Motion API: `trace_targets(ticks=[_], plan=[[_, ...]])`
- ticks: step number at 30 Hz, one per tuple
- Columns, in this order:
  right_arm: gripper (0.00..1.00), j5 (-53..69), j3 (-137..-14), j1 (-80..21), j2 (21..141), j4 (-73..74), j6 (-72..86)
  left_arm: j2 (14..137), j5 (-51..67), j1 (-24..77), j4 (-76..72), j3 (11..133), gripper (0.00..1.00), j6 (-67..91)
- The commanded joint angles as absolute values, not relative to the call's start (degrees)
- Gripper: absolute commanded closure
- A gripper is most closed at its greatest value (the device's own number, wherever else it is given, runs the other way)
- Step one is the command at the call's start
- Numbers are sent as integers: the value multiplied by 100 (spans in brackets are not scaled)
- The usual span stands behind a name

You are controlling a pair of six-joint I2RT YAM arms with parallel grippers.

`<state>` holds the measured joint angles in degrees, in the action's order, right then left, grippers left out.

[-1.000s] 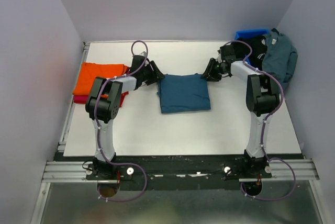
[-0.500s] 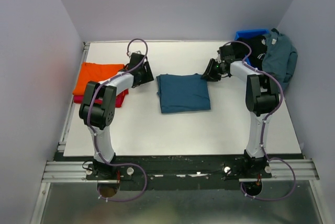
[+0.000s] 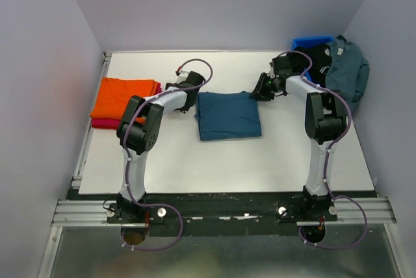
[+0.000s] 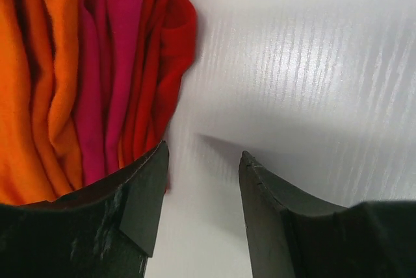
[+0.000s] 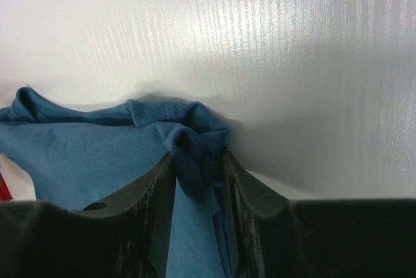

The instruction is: Fold and stack the t-shirts

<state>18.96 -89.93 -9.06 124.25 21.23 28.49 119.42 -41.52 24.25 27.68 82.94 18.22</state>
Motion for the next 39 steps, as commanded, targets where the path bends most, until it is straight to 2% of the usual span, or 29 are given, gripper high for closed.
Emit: trace_targets(ticks=[1,10,17,23,26,39], plan=[[58,1784,-8947,-958,12472,2136,2804,12252,-5149,2426,3419,8578,40,1652],[58,1767,-8938,-949,12454,2153,2778,12436,-5511,2426,3551,8674,42,1661],[59,1758,-8939,-958,12463,2162,2777,12665,-5528,2382,3805,8824,78,1688],[58,1775,-8947,-958,12454,2171,2777,12700,-5660,2373,3928,8903,82,1766],[59,1767,-8947,-958,12454,2171,2786,12674,-5634,2373,3937,8903,100,1767],[59,1732,-8938,-949,12463,2206,2777,12463,-4905,2900,3955,9157,100,1942]])
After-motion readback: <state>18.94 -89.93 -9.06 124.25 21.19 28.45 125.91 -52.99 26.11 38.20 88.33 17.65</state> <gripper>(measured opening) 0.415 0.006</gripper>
